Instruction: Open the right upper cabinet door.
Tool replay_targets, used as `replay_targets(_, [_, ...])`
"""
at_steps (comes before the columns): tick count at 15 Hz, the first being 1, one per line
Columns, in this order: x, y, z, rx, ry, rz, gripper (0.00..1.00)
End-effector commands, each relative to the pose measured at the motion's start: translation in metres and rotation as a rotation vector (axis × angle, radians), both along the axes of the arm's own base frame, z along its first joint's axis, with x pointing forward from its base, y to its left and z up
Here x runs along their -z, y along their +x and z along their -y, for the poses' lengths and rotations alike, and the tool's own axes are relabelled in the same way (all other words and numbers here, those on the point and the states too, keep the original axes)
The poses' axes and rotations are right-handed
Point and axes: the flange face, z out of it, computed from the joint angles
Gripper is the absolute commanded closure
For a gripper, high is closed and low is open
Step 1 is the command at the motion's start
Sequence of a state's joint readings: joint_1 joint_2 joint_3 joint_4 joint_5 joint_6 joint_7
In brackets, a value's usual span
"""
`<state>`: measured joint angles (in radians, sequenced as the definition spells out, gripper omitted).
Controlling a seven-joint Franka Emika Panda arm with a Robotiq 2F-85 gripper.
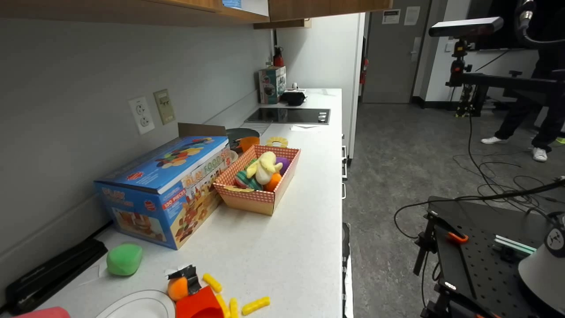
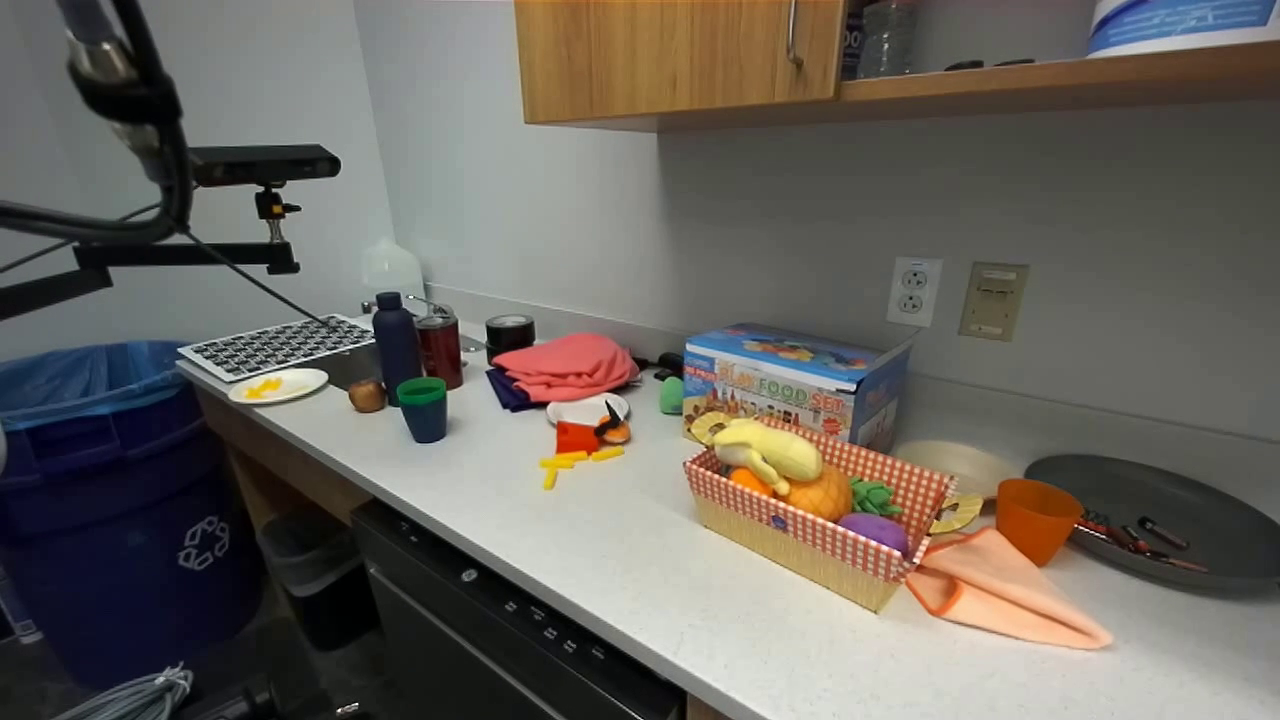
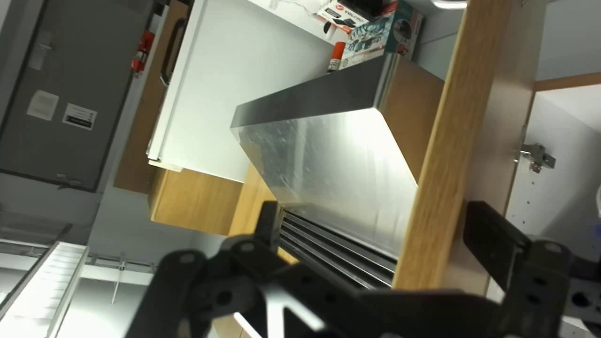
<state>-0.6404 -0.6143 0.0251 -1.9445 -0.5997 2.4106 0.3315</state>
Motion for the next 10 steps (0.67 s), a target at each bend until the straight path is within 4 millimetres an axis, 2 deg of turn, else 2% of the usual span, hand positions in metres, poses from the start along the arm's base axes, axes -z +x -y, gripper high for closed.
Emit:
replay_targets(1, [-0.0028, -0.0009, 0.0, 0.019, 0.013, -0.012, 0.0])
replay_targets(10, [-0.0013, -0.0001, -0.0011, 0.017, 0.022, -0.018, 0.0])
